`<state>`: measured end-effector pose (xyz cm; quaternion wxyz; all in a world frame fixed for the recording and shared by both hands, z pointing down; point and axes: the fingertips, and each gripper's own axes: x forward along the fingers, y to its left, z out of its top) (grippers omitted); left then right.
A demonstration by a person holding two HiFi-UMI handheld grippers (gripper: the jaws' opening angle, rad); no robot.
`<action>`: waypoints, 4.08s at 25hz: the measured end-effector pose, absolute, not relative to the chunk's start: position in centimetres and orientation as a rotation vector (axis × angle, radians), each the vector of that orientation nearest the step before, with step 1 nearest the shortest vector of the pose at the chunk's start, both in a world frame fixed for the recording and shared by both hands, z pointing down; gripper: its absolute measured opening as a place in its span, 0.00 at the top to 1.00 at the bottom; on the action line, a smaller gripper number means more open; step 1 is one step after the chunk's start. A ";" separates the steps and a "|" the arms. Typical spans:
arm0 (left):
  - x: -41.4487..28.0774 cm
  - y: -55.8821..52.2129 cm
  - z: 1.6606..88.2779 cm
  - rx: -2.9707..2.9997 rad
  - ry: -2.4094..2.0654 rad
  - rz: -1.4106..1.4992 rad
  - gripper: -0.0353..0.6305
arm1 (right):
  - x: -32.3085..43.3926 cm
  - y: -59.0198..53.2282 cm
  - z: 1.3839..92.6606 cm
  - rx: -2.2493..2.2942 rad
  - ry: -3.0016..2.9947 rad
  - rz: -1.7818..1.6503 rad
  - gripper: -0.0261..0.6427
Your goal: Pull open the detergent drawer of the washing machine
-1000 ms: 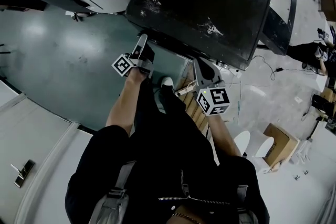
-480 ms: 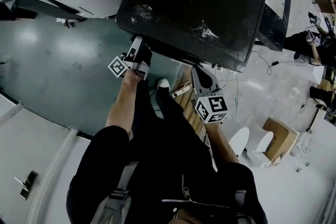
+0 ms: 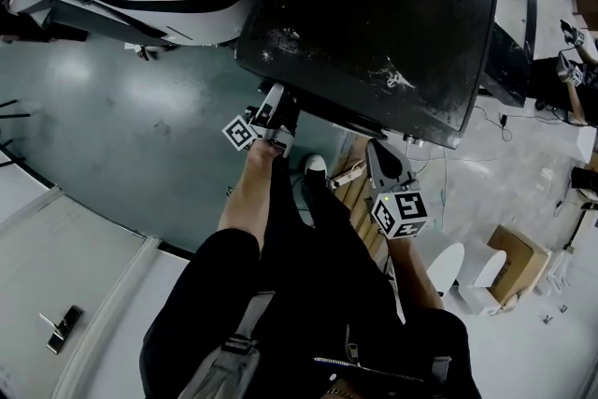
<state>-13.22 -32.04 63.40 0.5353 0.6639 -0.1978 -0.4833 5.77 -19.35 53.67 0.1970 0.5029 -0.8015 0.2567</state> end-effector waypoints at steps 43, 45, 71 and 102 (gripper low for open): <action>-16.5 -24.1 63.7 1.601 -0.432 -1.109 0.55 | 3.2 -16.9 54.8 1.369 -2.259 0.767 0.95; -16.6 -23.6 63.7 1.602 -0.433 -1.108 0.55 | 2.9 -17.0 54.7 1.359 -2.265 0.766 0.95; -18.8 -18.0 64.6 1.600 -0.442 -1.057 0.54 | 1.7 -16.7 54.2 1.221 -2.316 0.692 0.95; -18.2 -13.0 58.9 1.980 -1.145 -0.274 0.91 | 1.0 -16.7 49.4 1.078 -2.520 0.538 0.95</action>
